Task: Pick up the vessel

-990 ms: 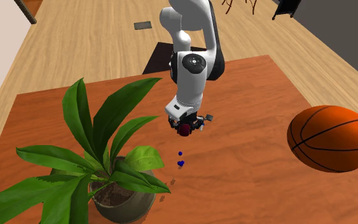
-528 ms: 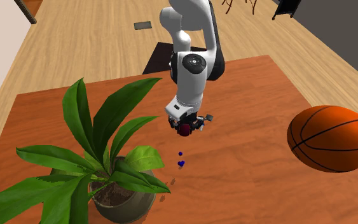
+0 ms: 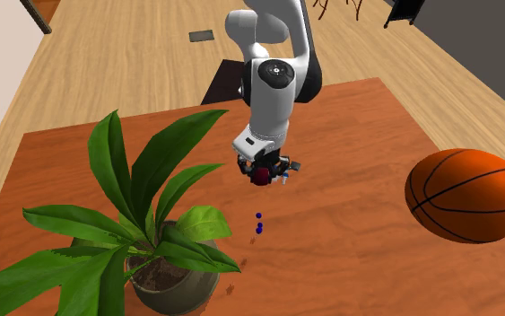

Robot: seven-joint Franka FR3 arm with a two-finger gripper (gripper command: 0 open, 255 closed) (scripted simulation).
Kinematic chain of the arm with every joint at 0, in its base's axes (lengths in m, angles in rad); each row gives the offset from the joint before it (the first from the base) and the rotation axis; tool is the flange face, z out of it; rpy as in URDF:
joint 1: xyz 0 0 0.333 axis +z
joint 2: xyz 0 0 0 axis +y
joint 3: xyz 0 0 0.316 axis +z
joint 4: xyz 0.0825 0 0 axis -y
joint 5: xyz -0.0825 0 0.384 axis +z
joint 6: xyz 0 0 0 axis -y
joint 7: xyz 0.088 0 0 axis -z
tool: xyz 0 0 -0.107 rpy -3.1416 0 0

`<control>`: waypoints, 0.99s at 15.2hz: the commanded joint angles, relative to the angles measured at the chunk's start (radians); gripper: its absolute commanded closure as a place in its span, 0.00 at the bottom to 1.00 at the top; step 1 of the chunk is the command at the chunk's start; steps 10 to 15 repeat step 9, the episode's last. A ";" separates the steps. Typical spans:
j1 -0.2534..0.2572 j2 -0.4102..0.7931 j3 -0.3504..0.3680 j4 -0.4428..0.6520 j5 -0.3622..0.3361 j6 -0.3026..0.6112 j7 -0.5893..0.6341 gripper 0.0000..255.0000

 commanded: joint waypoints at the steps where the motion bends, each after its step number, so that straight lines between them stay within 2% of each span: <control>1: -0.002 -0.011 0.001 0.012 0.005 -0.023 -0.006 1.00; 7: -0.004 -0.048 0.004 0.049 0.020 -0.096 -0.019 1.00; 15: -0.004 -0.049 0.004 0.051 0.021 -0.098 -0.020 1.00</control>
